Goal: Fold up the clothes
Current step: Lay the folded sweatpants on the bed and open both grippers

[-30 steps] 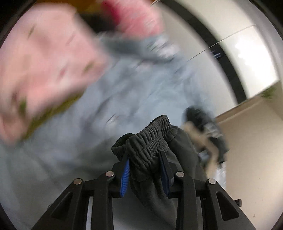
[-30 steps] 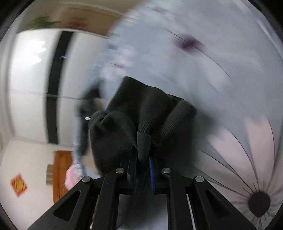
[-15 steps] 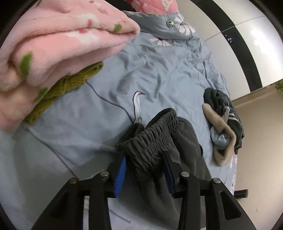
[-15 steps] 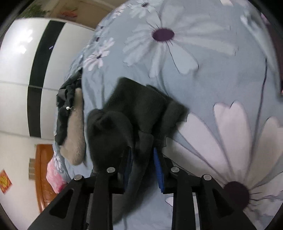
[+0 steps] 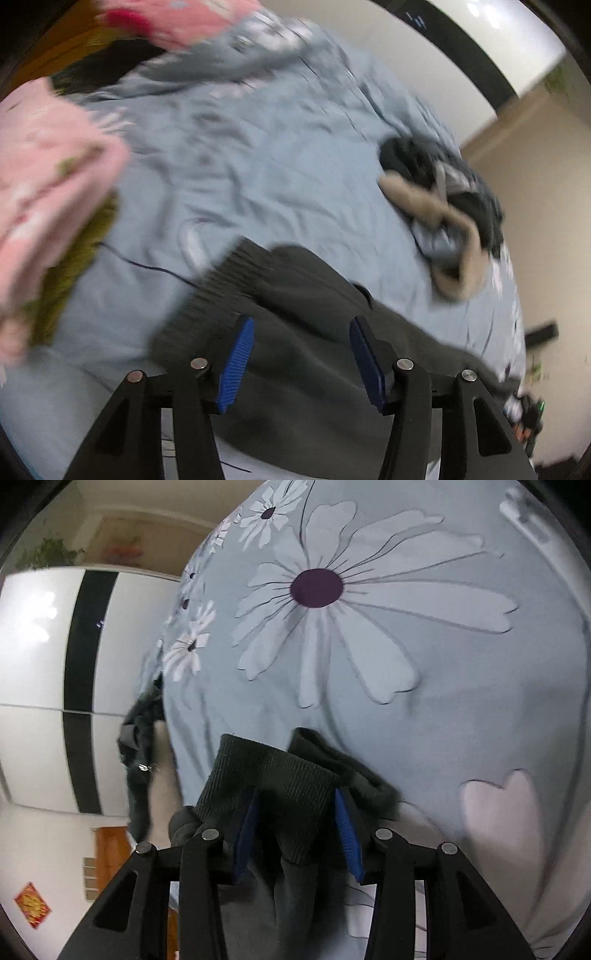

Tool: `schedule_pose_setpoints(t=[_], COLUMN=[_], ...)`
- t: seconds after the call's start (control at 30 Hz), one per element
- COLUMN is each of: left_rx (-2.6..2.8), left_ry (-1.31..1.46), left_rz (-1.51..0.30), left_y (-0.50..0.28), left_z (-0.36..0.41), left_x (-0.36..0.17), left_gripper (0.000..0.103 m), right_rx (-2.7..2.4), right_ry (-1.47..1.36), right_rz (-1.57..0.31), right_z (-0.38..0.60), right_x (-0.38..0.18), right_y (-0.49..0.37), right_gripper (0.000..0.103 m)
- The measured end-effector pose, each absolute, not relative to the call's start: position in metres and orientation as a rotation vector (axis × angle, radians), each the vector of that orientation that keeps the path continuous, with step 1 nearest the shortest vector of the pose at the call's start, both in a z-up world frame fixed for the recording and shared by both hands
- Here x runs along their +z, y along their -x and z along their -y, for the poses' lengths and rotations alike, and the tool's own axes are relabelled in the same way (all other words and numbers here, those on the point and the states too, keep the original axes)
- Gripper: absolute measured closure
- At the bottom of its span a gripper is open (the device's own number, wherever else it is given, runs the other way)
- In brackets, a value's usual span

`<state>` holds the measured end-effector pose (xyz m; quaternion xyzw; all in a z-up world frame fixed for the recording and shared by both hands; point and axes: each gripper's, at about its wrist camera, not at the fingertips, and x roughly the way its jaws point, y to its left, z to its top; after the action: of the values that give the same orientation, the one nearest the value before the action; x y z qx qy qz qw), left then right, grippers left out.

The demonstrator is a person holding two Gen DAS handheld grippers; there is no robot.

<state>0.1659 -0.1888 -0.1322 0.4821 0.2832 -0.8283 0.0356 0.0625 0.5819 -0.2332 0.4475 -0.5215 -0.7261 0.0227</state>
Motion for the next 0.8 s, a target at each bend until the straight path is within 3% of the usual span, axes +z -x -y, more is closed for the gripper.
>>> schedule_pose_setpoints(t=[0.03, 0.1, 0.3, 0.53, 0.67, 0.73, 0.77, 0.8], left_rx=[-2.543, -2.532, -2.472, -2.418, -2.394, -2.384, -2.380, -2.378], left_ry=[-1.512, -1.570, -1.575, -1.578, -1.582, -1.584, -1.582, -1.580], left_rz=[-0.843, -0.794, -0.764, -0.742, -0.752, -0.748, -0.746, -0.742], left_y=[-0.161, -0.151, -0.141, -0.135, -0.134, -0.134, -0.134, -0.134], left_z=[0.183, 0.174, 0.173, 0.176, 0.178, 0.177, 0.177, 0.176], left_x=[-0.136, -0.143, -0.154, -0.166, -0.172, -0.174, -0.175, -0.176], left_gripper=[0.045, 0.045, 0.045, 0.045, 0.045, 0.045, 0.045, 0.045], right_rx=[-2.242, -2.231, -2.317, -2.335, -2.312, -2.349, -2.362, -2.369], right_ry=[-1.382, -1.355, -1.015, -1.356, -1.380, -1.410, -1.427, -1.446], right_rz=[1.616, 1.602, 1.597, 1.613, 1.619, 1.572, 1.559, 1.554], right_z=[-0.581, -0.577, -0.591, -0.605, -0.608, -0.608, -0.607, -0.607], right_x=[-0.232, -0.225, -0.170, -0.220, -0.224, -0.218, -0.217, -0.216], right_y=[-0.061, -0.058, -0.074, -0.077, -0.081, -0.085, -0.087, -0.089], right_gripper=[0.062, 0.094, 0.098, 0.098, 0.094, 0.074, 0.059, 0.056])
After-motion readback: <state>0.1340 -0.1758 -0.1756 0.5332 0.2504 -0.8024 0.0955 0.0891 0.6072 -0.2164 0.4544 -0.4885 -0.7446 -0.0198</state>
